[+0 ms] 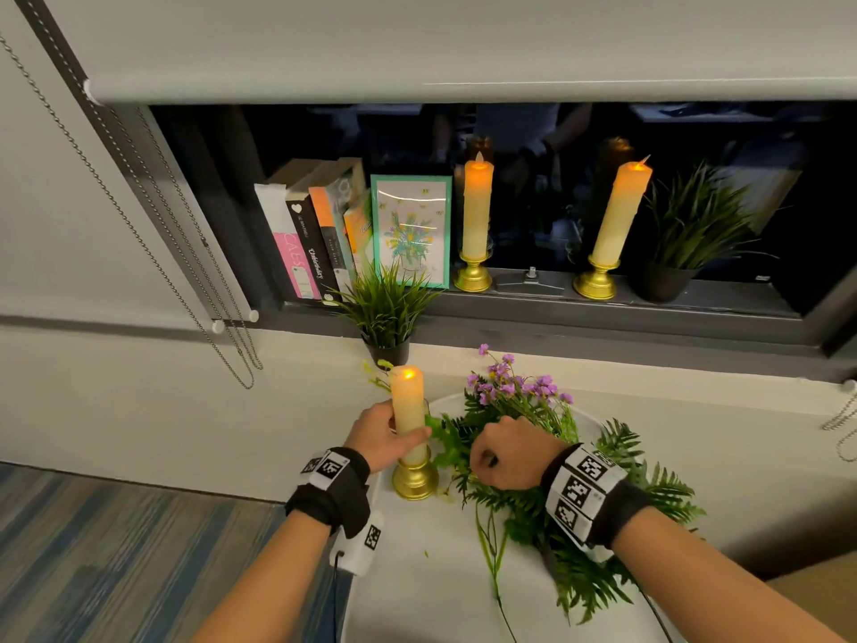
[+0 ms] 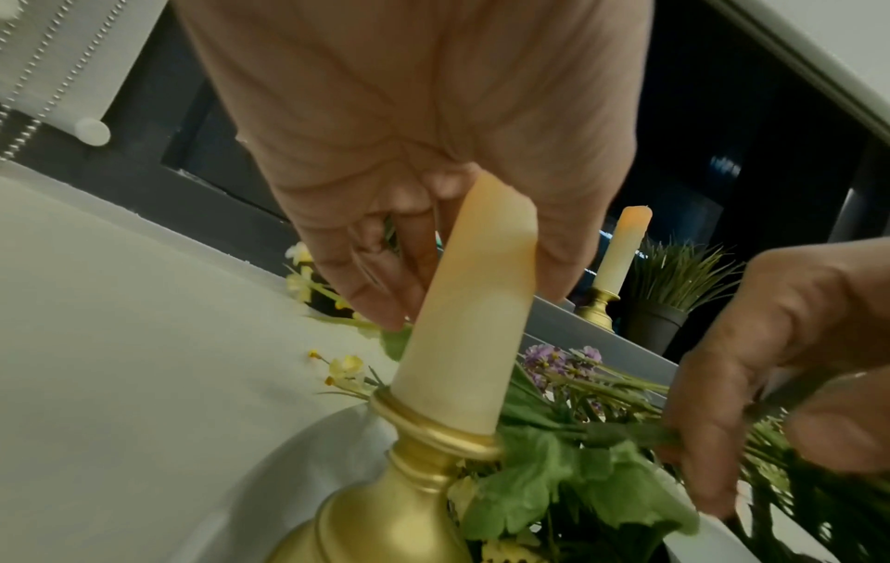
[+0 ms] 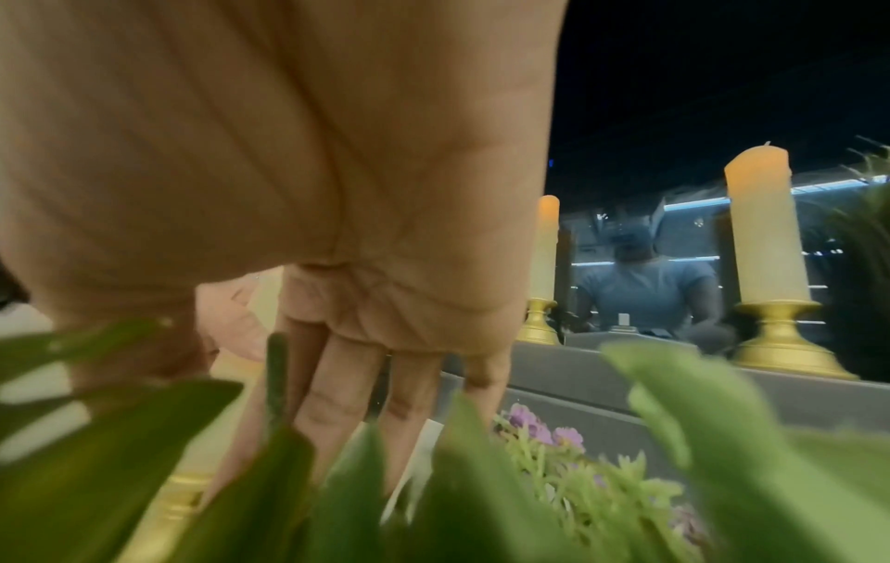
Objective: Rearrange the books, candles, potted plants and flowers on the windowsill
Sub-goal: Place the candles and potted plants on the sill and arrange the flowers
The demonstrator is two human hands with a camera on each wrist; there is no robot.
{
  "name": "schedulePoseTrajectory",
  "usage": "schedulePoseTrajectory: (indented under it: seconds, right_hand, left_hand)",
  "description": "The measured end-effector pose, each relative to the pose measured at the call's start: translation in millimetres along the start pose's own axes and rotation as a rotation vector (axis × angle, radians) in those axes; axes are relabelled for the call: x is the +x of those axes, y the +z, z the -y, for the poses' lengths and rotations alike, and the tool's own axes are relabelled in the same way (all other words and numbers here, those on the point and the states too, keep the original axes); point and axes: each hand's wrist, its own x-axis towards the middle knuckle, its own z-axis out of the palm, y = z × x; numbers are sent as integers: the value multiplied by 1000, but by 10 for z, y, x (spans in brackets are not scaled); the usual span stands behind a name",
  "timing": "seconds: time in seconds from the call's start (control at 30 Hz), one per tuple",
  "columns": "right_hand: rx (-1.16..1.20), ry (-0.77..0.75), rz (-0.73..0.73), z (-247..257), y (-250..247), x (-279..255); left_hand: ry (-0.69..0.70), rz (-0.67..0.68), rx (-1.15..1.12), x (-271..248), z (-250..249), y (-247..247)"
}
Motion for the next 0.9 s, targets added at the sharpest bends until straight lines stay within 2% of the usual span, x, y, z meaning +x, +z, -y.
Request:
schedulePoseTrajectory:
  seconds: [0.1,0.27,0.4,0.57,0.77,0.83,0.9]
  right_hand:
    - [-29,6,68,21,1,12]
    - [-25,57,273,85,52,2]
    - [-23,80,334,131,3,-4]
    - [-146,30,294,56,70,7]
    - [-87,15,385,108,81,-1]
    - [-32,-5,303,85,93,14]
    - [5,-13,147,26,60,41]
  left_hand:
    - [15,6,6,33,-27,18]
    - [42,-21,-8,83,-113,29]
    - [8,-44,5,121,-129,90]
    - [-78,34,103,184,47,273]
    - [-121,97,104,212,114,444]
    - [-109,129,122,210,126,475]
    - [-94,189,160,200,161,505]
